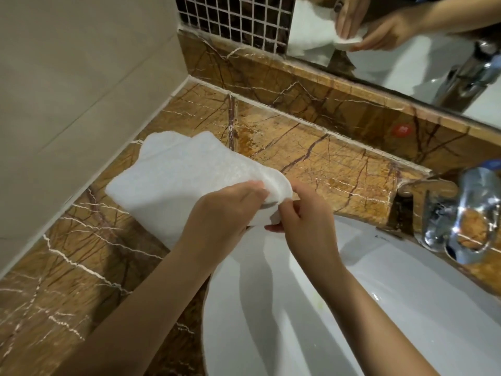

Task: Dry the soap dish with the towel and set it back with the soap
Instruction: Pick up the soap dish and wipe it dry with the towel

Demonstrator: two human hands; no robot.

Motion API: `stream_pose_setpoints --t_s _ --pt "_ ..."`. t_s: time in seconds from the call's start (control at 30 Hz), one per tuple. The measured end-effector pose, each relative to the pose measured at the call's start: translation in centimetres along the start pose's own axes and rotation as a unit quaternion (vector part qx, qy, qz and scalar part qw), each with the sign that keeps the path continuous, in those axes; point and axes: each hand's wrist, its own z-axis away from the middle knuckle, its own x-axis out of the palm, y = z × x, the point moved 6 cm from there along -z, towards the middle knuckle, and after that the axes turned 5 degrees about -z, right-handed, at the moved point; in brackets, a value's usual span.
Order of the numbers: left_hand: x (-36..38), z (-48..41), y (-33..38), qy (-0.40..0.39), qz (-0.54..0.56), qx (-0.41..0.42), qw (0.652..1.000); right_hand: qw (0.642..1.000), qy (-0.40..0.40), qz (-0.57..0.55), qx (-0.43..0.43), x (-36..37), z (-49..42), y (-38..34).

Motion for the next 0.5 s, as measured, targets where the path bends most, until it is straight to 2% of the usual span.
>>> stream_pose_setpoints --t_s 0.23,0.5 --pt "-0.3 0.9 0.6 0.024 0.020 -0.037 0.999 0.998 0.055 -0.017 0.018 -0.8 0.1 0.3" --pt "-1.8 2.0 1.1 0.065 0.056 -0.030 0.996 0.998 0.048 -0.024 0.020 -1.6 -0.9 -0.5"
